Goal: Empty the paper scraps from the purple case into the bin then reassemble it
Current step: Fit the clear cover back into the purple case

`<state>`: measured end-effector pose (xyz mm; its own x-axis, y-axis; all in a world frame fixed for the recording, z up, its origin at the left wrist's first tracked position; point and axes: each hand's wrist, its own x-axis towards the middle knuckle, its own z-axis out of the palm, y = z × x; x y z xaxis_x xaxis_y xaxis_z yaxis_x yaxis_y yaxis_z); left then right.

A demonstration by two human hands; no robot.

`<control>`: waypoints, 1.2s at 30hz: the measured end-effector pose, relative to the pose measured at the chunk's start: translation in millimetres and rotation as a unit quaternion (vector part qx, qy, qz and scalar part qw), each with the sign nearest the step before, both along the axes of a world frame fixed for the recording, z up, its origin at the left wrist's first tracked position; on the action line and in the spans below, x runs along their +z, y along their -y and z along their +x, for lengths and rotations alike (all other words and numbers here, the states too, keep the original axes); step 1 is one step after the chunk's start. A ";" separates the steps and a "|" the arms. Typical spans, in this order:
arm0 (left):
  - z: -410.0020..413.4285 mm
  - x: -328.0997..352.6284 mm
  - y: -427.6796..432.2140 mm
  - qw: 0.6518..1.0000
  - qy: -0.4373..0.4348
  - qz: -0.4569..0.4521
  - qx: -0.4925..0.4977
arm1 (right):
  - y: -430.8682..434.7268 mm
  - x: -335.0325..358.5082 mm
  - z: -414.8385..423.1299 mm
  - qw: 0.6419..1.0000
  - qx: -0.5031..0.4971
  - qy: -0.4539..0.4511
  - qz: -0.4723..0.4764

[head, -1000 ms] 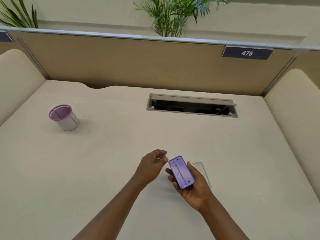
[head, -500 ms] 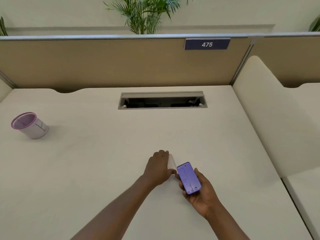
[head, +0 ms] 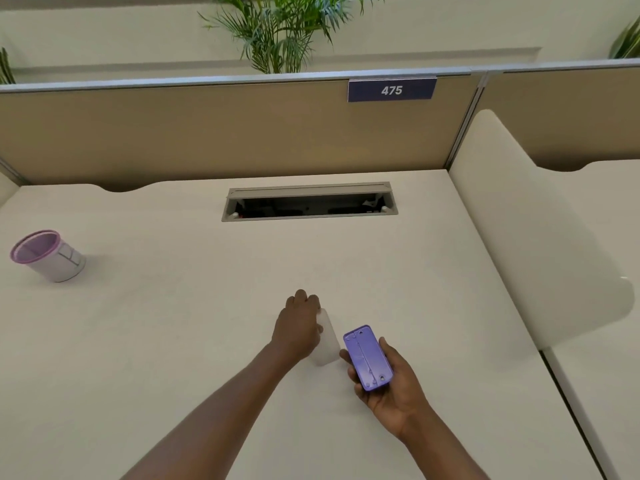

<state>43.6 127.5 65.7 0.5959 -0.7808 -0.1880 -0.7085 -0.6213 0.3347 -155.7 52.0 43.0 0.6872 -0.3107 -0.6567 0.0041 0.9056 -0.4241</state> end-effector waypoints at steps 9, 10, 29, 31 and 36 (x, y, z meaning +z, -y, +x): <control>-39.4 50.8 -13.9 0.978 -0.023 -0.207 -0.008 | -6.2 6.4 10.3 1.000 0.006 -0.008 -0.003; -45.4 53.0 -16.6 0.976 -0.040 -0.214 -0.025 | -7.1 7.8 12.3 1.000 0.002 -0.008 -0.007; -63.4 57.0 -37.3 0.965 -0.120 -0.201 -0.122 | -10.0 35.8 20.2 0.994 0.045 0.095 0.002; -62.7 56.8 -38.0 0.965 -0.107 -0.199 -0.129 | -11.0 37.1 21.1 0.994 0.048 0.098 0.004; -65.4 55.3 -39.0 0.964 -0.082 -0.213 -0.136 | -13.9 39.7 22.4 0.994 0.051 0.092 -0.008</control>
